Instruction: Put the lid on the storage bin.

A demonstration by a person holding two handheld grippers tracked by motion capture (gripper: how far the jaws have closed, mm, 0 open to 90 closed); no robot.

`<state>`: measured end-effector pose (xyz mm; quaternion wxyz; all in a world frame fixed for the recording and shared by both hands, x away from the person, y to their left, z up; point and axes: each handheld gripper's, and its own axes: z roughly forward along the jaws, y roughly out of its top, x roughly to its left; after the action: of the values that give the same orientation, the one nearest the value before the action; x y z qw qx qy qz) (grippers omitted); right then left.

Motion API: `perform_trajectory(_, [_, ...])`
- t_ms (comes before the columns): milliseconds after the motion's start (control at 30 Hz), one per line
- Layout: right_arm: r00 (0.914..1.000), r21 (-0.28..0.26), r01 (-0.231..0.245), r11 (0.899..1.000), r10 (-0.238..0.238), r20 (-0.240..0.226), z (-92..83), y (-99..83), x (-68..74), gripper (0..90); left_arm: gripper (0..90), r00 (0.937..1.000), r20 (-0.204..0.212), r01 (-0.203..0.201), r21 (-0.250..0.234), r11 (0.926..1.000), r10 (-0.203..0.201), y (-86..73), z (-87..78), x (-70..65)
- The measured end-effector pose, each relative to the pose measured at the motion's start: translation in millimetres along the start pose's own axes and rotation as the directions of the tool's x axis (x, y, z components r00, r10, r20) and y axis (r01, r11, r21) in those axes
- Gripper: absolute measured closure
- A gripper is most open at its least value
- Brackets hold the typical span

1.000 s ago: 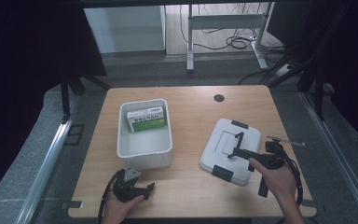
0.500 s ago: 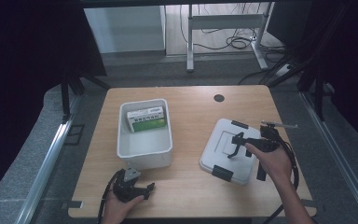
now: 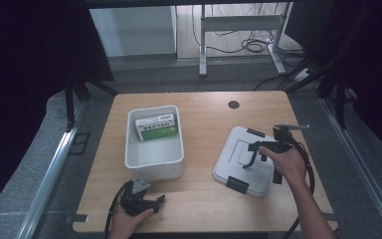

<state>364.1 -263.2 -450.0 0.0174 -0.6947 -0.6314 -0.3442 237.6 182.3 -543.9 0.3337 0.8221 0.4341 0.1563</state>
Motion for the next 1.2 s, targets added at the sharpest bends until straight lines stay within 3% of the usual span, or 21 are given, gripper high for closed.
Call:
perform_trajectory(233, [0.9975,0.029,-0.030,0.999,0.028,0.065,11.4,4.9,-2.0,52.4,12.6,1.0000,-0.002,0.001,0.000,1.0000,-0.001,-0.2,-0.1,-0.1])
perform_trajectory(567, [0.9908,0.075,-0.103,0.992,0.095,0.096,21.4,8.1,-6.9,66.7,12.7,1.0000,-0.003,0.002,-0.001,1.0000,-0.002,-0.4,-0.3,-0.1])
perform_trajectory(900, [0.9729,0.104,-0.219,0.970,0.209,0.098,25.5,10.0,-11.3,80.1,12.7,1.0000,-0.003,0.003,-0.001,1.0000,-0.003,-0.5,-0.4,-0.2])
perform_trajectory(1200, [0.9499,0.102,-0.305,0.947,0.294,0.104,25.3,10.9,-12.7,83.3,12.7,1.0000,-0.004,0.003,0.000,1.0000,-0.003,-0.6,-0.5,-0.2])
